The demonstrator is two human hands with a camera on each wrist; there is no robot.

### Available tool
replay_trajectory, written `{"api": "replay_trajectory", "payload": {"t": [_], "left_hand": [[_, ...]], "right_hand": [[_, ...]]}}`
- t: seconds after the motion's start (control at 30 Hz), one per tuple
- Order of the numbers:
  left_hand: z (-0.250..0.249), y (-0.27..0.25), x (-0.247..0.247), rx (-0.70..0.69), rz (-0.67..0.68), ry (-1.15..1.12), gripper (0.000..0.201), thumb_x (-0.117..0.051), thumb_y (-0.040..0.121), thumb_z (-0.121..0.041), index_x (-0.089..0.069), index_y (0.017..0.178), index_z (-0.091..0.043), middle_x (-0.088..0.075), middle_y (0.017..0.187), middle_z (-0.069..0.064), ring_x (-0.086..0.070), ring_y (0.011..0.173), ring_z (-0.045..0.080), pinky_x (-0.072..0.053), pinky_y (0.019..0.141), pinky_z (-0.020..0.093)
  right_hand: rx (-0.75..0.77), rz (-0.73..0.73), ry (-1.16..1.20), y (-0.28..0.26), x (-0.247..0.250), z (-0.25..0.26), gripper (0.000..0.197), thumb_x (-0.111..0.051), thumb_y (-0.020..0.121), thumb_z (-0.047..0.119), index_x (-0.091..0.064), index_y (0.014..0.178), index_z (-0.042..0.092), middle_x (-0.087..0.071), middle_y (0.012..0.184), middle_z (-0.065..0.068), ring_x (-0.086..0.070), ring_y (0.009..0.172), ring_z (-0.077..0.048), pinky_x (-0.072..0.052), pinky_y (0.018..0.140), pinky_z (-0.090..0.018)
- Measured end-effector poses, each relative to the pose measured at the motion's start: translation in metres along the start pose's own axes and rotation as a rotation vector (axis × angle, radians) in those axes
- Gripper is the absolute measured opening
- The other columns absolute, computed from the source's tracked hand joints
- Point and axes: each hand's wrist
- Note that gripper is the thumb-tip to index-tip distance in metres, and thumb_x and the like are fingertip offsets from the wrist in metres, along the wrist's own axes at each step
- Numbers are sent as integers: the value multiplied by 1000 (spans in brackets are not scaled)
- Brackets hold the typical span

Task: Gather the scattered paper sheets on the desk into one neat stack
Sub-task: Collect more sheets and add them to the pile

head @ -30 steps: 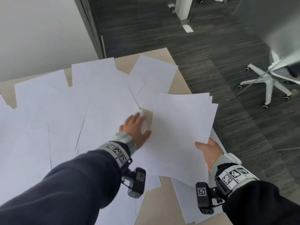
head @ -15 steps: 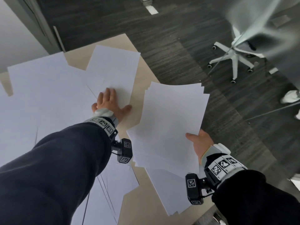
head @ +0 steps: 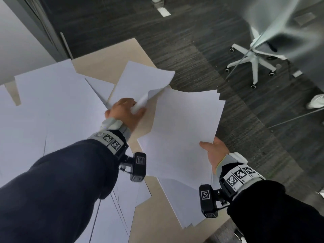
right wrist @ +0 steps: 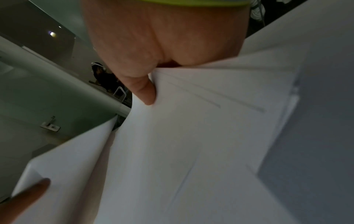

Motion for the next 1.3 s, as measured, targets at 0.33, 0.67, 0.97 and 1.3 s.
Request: {"api": "replay_trajectory", "payload": {"t": [0.33, 0.67, 0.97, 1.3], "left_hand": [[-23, -142, -60, -375, 418, 3, 73, -45, 70, -89, -53, 129, -47, -26, 161, -24, -5, 154, 5, -7, 124, 48], [-18, -176, -68, -392, 429, -139, 76, -63, 86, -63, -34, 152, -40, -20, 165, -18, -8, 154, 6, -15, 125, 45], [-11, -142, -9, 257, 274, -963, 82, -90, 71, -36, -52, 143, -22, -63, 136, 0, -63, 121, 22, -47, 108, 51], [-45, -179, 32, -107, 103, -1185, 18, -70, 81, -23, -81, 92, -30, -78, 105, 2, -73, 101, 21, -56, 85, 30]], "right_hand": [[-135, -45, 23, -22, 8, -7, 32, -60, 86, 51, -69, 102, 25, -72, 105, -4, -66, 99, -31, -52, 95, -55], [47, 106, -75, -44, 20, -23, 24, -67, 85, 2, -70, 93, 24, -76, 96, -5, -71, 93, -29, -55, 91, -52], [130, 313, 53, -70, 55, -19, 21, -63, 89, -4, -74, 99, 11, -77, 99, -11, -72, 94, -30, -56, 86, -43], [416, 233, -14, -77, 75, 12, 27, -84, 67, 23, -74, 77, 1, -75, 78, -10, -71, 75, -25, -57, 78, -40]]}}
Point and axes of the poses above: each hand's wrist, its own y-axis towards the middle knuckle, its own x-axis out of the back of the hand, z = x × y
